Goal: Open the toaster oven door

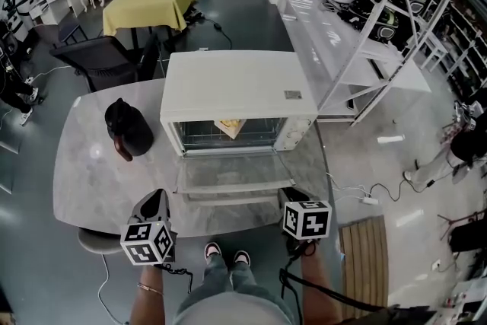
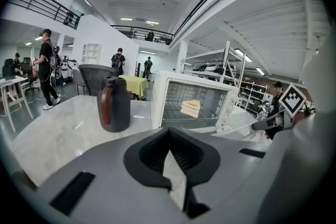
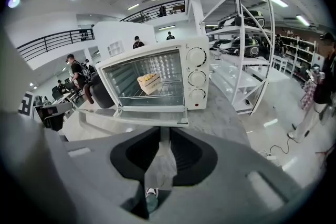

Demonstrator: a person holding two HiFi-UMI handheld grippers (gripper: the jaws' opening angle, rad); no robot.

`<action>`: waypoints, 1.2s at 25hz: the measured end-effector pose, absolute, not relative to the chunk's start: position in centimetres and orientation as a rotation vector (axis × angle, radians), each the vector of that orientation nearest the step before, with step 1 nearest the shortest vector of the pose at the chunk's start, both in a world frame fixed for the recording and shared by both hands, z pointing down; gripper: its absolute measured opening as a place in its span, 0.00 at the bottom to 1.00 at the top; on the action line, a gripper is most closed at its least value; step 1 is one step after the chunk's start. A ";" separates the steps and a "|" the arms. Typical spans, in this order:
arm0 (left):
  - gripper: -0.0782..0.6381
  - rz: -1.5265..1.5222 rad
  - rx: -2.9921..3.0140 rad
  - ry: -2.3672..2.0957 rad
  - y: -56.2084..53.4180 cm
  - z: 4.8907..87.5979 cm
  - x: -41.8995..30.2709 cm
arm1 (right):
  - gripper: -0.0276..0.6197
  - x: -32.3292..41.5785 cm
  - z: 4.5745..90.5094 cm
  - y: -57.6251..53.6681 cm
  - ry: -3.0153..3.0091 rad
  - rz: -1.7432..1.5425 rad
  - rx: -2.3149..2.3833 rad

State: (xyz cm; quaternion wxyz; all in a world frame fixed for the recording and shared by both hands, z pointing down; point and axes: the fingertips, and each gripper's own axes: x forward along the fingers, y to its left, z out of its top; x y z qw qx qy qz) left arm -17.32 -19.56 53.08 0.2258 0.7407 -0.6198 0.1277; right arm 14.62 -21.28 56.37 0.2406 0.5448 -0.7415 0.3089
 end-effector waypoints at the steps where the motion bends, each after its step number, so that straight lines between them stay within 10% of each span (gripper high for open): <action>1: 0.12 0.354 2.040 -1.708 -19.5 53.2 -17.3 | 0.15 14.6 56.5 -21.2 -2.027 0.849 1.487; 30: 0.12 0.412 1.986 -1.687 -19.0 56.3 -16.5 | 0.15 15.0 61.9 -18.2 -1.982 0.934 1.415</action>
